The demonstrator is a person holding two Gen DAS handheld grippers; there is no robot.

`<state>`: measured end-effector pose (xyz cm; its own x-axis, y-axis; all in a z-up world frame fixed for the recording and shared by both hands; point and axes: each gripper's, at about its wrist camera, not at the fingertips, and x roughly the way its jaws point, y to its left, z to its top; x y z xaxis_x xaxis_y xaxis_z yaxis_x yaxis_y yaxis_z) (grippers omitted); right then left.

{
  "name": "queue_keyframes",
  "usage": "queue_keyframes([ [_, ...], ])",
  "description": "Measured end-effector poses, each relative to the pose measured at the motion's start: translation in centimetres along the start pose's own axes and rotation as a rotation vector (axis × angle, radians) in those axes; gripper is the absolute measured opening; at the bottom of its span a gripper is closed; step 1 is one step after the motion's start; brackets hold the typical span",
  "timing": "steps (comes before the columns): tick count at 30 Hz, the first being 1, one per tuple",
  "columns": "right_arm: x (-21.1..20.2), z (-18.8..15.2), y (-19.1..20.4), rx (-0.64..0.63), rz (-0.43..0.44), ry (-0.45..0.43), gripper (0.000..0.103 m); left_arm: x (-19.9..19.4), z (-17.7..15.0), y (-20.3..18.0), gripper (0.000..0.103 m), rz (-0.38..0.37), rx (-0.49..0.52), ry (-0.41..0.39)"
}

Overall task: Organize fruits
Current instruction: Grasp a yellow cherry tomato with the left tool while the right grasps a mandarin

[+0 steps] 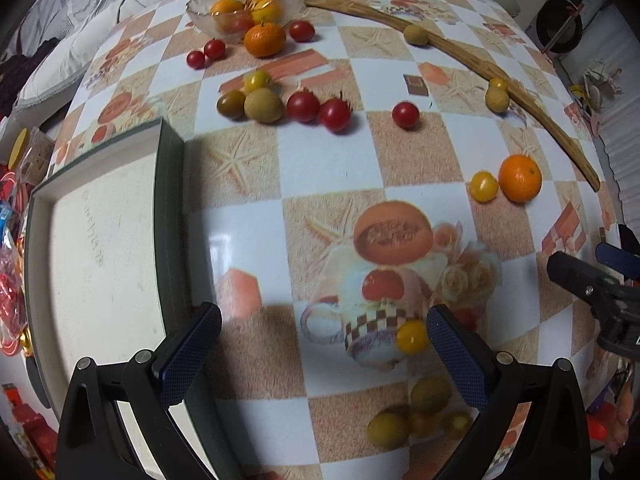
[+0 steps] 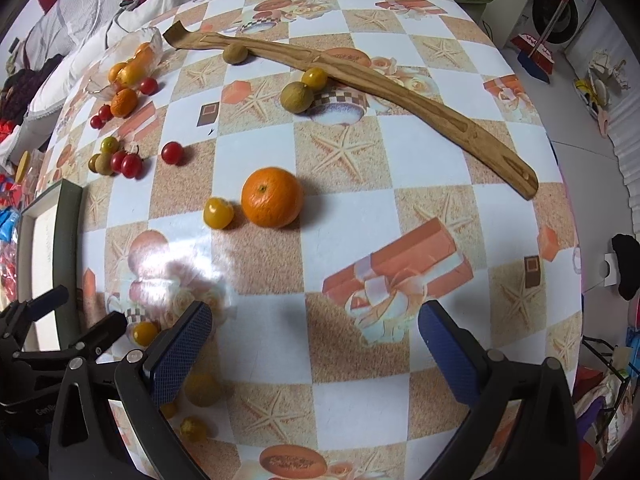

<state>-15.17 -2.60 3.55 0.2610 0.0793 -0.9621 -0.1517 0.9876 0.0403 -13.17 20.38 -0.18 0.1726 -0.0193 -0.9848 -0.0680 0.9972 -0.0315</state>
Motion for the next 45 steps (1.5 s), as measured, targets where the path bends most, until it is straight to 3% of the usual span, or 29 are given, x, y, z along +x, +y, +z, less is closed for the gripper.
queue_keyframes([
  [4, 0.4, 0.6, -0.1, -0.013, 0.011, -0.002, 0.103, -0.1, 0.7, -0.3, 0.103, -0.013, 0.0, -0.011],
  [11, 1.2, 0.8, -0.4, -0.038, 0.022, 0.007, 0.101, -0.5, -1.6, -1.9, 0.103, -0.029, 0.066, -0.013],
  [14, 1.6, 1.0, -0.3, -0.053, 0.029, 0.011, 0.1, 0.1, -2.2, -2.6, 0.088, -0.035, 0.078, -0.005],
  [20, 2.2, 1.5, 0.2, -0.08, 0.047, 0.012, 0.095, 0.8, -2.2, -2.8, 0.087, -0.027, 0.084, 0.005],
  [23, 2.8, 2.1, 0.4, -0.087, 0.046, 0.012, 0.09, 1.3, -2.6, -3.1, 0.068, -0.03, 0.095, 0.022],
  [26, 3.6, 2.9, 0.5, -0.091, 0.057, 0.017, 0.082, 1.5, -3.1, -4.0, 0.068, -0.011, 0.11, 0.012],
  [33, 4.8, 5.0, 1.5, -0.128, 0.064, -0.006, 0.081, 1.5, -3.1, -5.3, 0.068, 0.0, 0.102, -0.006],
  [35, 5.0, 5.5, 1.8, -0.145, 0.055, -0.019, 0.074, 1.4, -3.0, -5.8, 0.058, -0.005, 0.102, -0.014],
  [37, 5.1, 5.9, 2.3, -0.166, 0.055, -0.034, 0.058, 1.2, -2.8, -6.7, 0.049, -0.009, 0.113, -0.017],
  [38, 5.0, 6.2, 2.5, -0.174, 0.071, -0.037, 0.042, 1.1, -2.6, -7.0, 0.044, -0.01, 0.115, -0.018],
  [41, 5.0, 6.4, 2.5, -0.15, 0.093, -0.029, 0.042, 0.6, -2.6, -7.5, 0.024, -0.023, 0.115, -0.024],
  [45, 4.7, 5.9, 1.8, -0.099, 0.124, -0.025, 0.042, 0.1, -2.7, -6.2, 0.023, -0.097, 0.057, -0.012],
])
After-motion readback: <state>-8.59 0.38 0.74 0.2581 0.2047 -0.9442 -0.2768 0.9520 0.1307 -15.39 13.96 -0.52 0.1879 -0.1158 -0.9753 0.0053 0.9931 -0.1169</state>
